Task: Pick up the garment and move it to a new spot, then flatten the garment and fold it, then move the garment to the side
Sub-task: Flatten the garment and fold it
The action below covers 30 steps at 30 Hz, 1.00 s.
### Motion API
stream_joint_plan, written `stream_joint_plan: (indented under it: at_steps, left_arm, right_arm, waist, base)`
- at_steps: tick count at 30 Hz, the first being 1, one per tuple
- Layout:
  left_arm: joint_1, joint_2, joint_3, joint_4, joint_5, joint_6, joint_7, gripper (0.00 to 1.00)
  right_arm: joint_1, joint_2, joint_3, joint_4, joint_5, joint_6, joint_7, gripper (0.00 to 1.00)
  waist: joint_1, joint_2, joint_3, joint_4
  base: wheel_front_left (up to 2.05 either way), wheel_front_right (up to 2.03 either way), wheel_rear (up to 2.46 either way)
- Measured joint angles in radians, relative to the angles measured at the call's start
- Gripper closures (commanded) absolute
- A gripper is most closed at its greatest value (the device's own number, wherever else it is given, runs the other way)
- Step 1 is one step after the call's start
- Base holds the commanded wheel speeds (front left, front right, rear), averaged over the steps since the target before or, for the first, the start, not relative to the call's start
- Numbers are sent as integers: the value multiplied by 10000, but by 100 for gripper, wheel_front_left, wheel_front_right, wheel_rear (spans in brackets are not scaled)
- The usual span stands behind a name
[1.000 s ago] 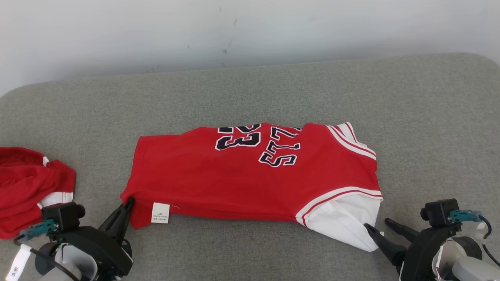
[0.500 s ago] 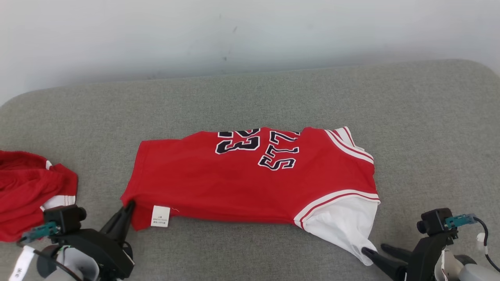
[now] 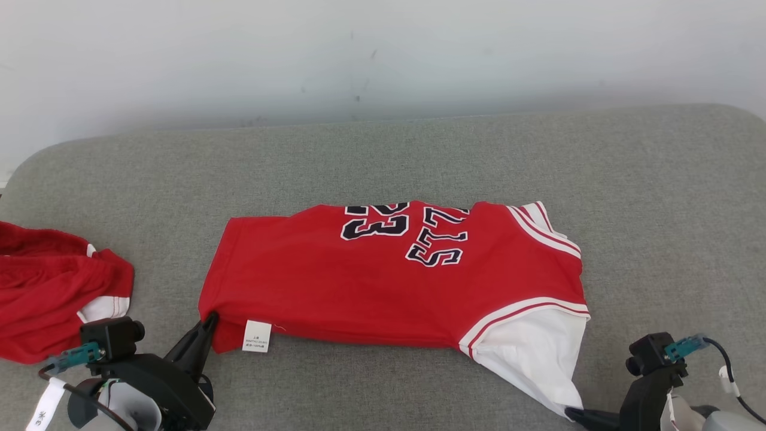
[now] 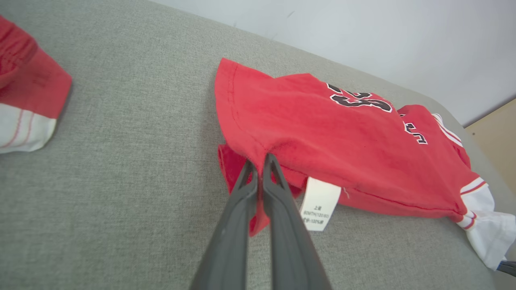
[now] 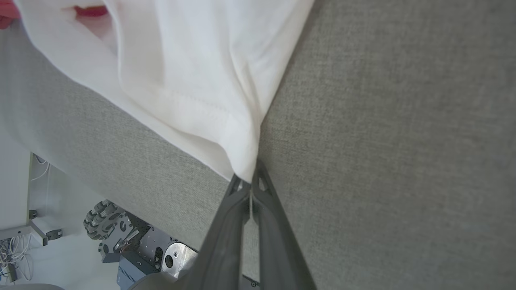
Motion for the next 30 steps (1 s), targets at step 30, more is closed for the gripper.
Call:
stream_joint_plan:
  at_steps: [30]
  left_arm:
    - [-3840, 334, 633, -194, -439, -706, 1829, 100]
  right_arm:
    - [-5799, 1348, -1266, 1593, -1419, -265, -54, 100]
  waist:
    - [2, 1, 743, -419]
  base:
    - [0, 0, 0]
